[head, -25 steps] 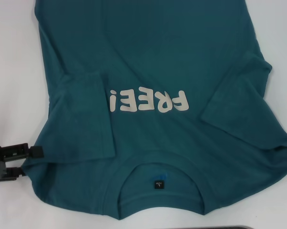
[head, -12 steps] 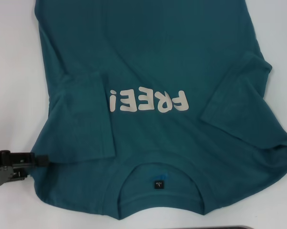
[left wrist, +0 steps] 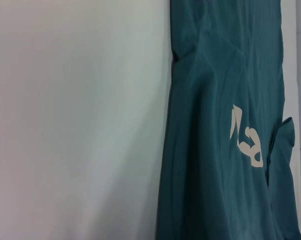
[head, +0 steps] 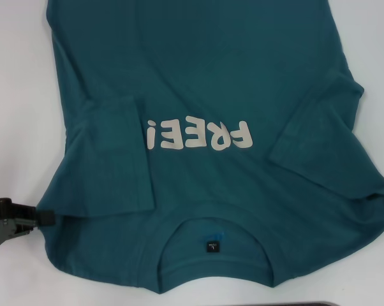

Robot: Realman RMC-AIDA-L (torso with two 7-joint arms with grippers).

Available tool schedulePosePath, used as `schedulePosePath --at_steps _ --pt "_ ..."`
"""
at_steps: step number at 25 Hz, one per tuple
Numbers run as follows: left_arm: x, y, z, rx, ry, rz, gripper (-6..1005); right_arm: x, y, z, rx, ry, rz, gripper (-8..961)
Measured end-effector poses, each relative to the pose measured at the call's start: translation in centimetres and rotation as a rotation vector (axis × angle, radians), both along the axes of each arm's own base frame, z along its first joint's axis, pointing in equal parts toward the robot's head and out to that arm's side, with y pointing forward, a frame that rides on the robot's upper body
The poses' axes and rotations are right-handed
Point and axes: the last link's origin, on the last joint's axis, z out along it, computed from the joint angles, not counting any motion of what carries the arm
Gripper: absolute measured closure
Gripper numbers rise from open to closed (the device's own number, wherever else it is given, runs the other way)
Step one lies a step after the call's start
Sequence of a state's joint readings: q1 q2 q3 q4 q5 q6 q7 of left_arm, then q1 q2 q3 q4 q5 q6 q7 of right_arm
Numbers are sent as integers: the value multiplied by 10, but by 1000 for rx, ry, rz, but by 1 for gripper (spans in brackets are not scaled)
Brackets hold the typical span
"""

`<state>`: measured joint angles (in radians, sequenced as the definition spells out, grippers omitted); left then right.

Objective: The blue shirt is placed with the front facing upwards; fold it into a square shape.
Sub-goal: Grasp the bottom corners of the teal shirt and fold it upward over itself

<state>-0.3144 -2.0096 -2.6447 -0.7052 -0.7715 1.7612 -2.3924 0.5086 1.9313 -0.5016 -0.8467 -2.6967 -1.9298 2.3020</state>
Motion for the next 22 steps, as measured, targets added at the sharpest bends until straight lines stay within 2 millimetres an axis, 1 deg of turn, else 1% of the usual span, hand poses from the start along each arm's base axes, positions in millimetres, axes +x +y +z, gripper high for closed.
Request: schedulePosePath --at_steps 2,7,11,17,22 --pt "0 0 0 0 0 1 766 0 0 0 0 0 0 928" --pt "0 0 1 -1 1 0 954 0 0 0 -1 0 0 928" --pt "1 -2 3 -15 -3 -18 954 1 -1 0 -6 -3 0 928" --pt "-7 -9 20 -7 61 -8 953 6 -6 3 -1 -14 -19 927" --pt "-6 -10 18 -11 59 -12 954 6 -5 3 3 -12 -15 927"
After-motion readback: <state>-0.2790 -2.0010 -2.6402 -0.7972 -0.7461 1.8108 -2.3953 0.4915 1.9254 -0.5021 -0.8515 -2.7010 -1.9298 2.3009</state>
